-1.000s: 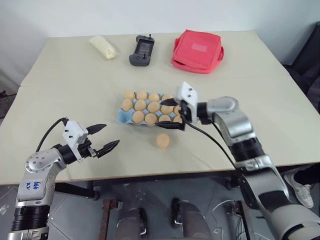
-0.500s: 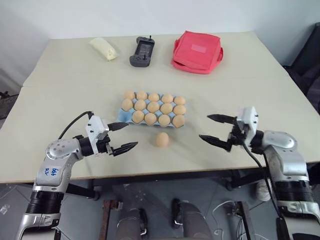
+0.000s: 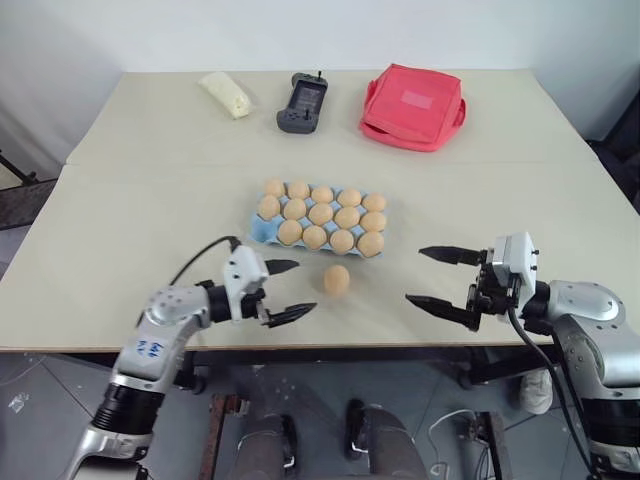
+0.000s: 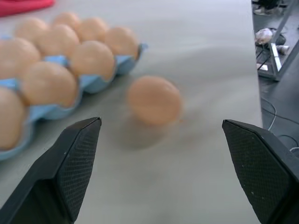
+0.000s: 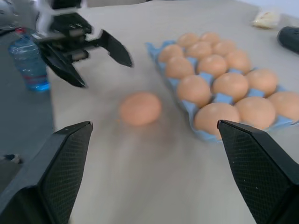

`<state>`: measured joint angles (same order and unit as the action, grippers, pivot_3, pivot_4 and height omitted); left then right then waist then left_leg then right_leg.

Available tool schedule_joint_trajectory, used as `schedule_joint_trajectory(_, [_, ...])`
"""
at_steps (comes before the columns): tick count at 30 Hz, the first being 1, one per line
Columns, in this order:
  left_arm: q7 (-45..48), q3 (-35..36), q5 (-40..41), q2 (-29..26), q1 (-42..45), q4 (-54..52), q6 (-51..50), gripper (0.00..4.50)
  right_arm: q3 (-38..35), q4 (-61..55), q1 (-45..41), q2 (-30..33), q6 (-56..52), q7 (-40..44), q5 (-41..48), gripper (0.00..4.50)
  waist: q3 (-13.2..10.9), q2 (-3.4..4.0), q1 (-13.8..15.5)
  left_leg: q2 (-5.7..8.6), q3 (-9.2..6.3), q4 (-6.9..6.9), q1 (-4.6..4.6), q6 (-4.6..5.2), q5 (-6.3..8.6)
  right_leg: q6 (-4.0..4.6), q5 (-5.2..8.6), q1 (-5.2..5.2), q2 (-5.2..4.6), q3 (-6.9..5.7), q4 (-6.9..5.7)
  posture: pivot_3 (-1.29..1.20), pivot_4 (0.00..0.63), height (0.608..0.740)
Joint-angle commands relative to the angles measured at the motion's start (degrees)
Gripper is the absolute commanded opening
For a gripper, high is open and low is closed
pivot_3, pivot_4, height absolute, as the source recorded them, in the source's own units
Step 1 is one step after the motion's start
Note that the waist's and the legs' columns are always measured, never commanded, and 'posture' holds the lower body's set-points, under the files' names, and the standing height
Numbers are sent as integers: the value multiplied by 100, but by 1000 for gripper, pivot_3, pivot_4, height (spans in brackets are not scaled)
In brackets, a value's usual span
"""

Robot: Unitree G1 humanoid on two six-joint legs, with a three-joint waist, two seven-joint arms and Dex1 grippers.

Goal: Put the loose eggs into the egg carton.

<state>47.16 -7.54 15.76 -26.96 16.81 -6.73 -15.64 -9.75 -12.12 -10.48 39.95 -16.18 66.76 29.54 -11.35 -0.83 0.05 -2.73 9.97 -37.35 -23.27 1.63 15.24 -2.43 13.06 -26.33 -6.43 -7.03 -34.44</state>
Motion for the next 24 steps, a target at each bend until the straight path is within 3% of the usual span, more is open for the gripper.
schedule_joint_trajectory(1, [-644,-245,-417,482,228,38,57,4386,-193,-580,215,141,-78,-86,235,4494,0,0,9,1,0,-1,0,0,0,0,0,0,0,1,0,0,150,740])
schedule_joint_trajectory(6, [-1104,-362,-628,1184,666,750,124,4386,-131,-906,377,104,-231,-313,333,4494,-1,-1,-2,-3,-8,-15,2,9,-4,-4,-3,25,7,-6,25,0,150,740])
schedule_joint_trajectory(13, [-1163,-580,-974,1620,1188,1754,649,4386,-36,-1045,459,62,-328,-501,399,4494,-1,-1,3,-8,-35,-15,6,14,-5,-4,-14,63,16,-53,70,0,150,740])
schedule_joint_trajectory(17, [-1051,-581,-928,1640,1096,1652,684,3539,-35,-1009,430,55,-313,-576,404,4500,-1,-1,0,-7,-38,-12,5,19,-2,-5,-14,64,12,-53,72,0,150,740])
schedule_joint_trajectory(21, [-793,-459,-723,1445,816,1239,670,2328,9,-966,393,32,-288,-581,403,4500,-1,-1,-6,-8,-42,-10,6,22,-4,-5,-14,64,12,-54,68,0,150,740])
schedule_joint_trajectory(24, [-483,-1,-265,1193,682,918,709,2234,94,-933,317,-8,-280,-563,404,4500,-1,-1,-10,-8,-45,-12,6,20,-3,-5,-14,64,12,-56,65,0,150,740])
